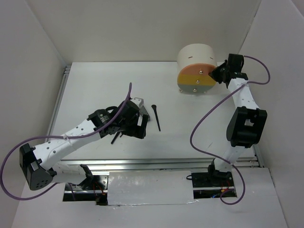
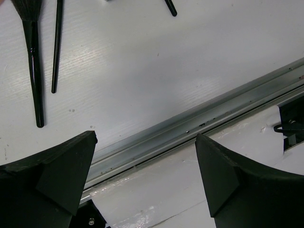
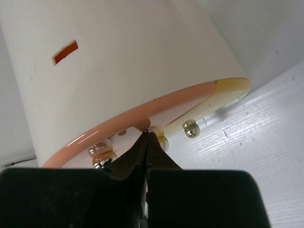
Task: Organize the makeup
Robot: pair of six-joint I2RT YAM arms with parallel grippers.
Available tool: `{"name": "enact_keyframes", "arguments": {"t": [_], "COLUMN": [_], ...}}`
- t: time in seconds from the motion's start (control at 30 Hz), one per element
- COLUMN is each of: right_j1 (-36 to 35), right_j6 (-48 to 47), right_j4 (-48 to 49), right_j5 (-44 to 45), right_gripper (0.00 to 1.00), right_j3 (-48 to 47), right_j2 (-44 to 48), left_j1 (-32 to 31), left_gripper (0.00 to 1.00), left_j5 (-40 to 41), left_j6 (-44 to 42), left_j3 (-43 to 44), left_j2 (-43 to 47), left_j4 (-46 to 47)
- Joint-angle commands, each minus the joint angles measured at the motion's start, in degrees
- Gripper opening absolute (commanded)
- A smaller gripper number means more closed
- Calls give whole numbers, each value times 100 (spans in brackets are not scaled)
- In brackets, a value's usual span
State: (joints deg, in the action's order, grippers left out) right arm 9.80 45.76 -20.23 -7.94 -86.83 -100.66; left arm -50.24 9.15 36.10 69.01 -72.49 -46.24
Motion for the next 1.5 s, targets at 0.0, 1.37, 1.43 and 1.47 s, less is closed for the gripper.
{"name": "enact_keyframes", "arguments": {"t": [0.0,1.37,1.43,1.47], "right_j1": [39,162,162,162], "right_j6": [-225,679,680,671], "right_j4": [-78,4572,4528,4545], "right_j5": [-102,-2423,-2387,-2361], "right_gripper": [0,55,53,52], "right_j3": [-545,2249,2197,2205], "right_j2": [-164,-437,-489,-507], "left_j1": [-12,-12,-12,-21], "left_gripper": [99,99,99,99], "left_j5": [113,8,-9,-9], "left_j6": [126,108,108,108], "left_j3": [121,139,147,148], "left_j2": [-46,59,59,51], "left_j4": [159,-122,-131,-131]}}
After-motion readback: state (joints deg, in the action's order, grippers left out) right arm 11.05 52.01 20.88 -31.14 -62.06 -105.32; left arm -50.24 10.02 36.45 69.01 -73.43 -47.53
